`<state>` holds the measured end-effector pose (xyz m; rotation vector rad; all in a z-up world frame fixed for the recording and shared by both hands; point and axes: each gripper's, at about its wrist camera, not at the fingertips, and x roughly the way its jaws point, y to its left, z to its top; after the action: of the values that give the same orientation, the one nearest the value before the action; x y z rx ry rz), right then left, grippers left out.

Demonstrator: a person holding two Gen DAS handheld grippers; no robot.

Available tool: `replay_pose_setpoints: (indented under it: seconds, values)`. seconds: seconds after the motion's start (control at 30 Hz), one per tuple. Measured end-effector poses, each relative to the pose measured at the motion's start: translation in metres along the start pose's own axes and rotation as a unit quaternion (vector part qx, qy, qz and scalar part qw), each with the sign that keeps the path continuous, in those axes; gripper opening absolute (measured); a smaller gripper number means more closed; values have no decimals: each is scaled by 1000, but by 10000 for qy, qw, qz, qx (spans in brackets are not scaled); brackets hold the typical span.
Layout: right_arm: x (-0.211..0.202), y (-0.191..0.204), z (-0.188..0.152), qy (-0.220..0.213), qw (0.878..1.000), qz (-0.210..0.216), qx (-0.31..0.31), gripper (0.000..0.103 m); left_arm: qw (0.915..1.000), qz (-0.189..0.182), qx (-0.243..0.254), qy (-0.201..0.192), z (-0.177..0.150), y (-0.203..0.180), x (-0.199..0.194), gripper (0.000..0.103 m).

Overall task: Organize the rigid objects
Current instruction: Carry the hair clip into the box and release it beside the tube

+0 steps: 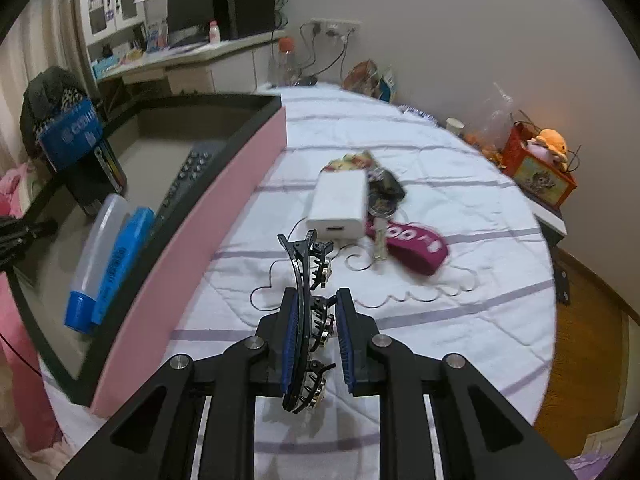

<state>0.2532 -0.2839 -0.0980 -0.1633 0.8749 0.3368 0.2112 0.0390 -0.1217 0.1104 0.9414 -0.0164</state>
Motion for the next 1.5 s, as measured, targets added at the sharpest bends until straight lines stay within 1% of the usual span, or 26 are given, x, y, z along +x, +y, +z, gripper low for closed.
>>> replay_pose_setpoints:
  seconds: [0.27,0.43,0.47,0.57,0.93,1.33,1.5]
  values:
    - [-38,4,13,-429,9990,-139,9,19,9999,-132,78,-20,11,-18,6,9]
    - [-47,11,27,-590,9982,13,-48,19,9996,-234,132,-30,18,-31,10,9]
    - [-48,17,30,-662,9978,30,-94,19,9995,-263,141,-34,19,-33,10,9]
    - [-47,34,36,-689,9973,158,-221,19,9995,-237,192,-76,19,-36,10,9]
    - [-28,94,40,-513,9937,699,-706,19,9994,-304,166,-94,15,-33,10,9]
    - [-7,137,36,-180,9896,1001,-1021,19,9994,-302,167,-105,15,-32,11,9]
    - [5,151,32,-29,9885,1046,-1088,19,9994,-303,160,-108,16,-33,12,9]
